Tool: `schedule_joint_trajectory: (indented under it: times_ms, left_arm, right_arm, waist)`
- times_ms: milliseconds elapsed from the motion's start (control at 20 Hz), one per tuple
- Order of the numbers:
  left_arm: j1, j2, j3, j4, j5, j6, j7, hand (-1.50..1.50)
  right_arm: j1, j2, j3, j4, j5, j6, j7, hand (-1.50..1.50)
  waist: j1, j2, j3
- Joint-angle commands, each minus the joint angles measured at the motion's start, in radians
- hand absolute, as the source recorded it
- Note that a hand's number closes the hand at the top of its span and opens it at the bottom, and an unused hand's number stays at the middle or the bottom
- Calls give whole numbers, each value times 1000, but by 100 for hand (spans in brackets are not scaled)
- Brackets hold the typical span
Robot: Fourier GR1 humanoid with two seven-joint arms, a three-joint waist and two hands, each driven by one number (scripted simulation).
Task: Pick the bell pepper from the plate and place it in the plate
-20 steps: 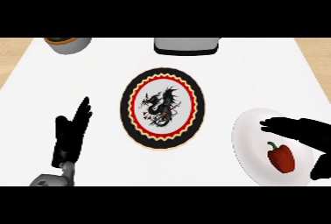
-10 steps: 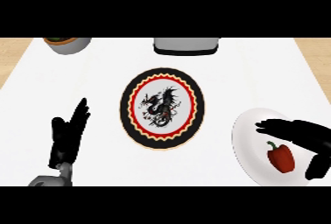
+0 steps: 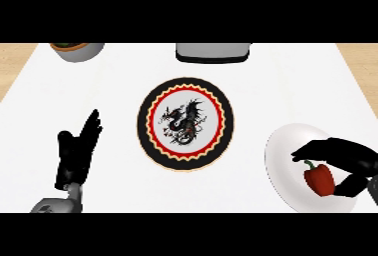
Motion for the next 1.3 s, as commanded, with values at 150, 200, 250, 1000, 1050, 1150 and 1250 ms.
schedule_joint_trajectory:
  times_ms: [150, 200, 250, 1000, 1050, 1150, 1250]
  left_arm:
    - [88, -35, -14, -56, -24, 1, -28, 0]
    - [24, -27, 11, -9, -14, -17, -5, 0]
    - [67, -19, 4, -50, -33, -16, -8, 0]
    - [9, -31, 0, -6, -43, -21, 3, 0]
    - [10, -37, -5, -1, -41, -24, 5, 0]
    - [-1, -26, 1, 2, -36, -35, 12, 0]
    - [14, -43, -22, 0, -38, -40, 7, 0]
  right_arm:
    - [36, 74, -6, 30, 56, -111, -79, 150]
    - [-38, 53, -46, 64, 49, -82, -116, 150]
    - [-42, 50, -59, 91, 58, -90, -137, 150]
    - [-139, 606, -180, -33, 54, -329, 685, 150]
    - [-158, 653, -174, -46, 77, -367, 751, 150]
    - [-197, 658, -148, -77, 87, -428, 872, 150]
    - [-262, 661, -132, -107, 93, -489, 1002, 150]
  waist:
    - [0, -1, 0]
    - [0, 0, 0]
    - [1, 0, 0]
    - [32, -18, -7]
    - [33, -18, -8]
    - [48, -21, -6]
    - [74, -22, -5]
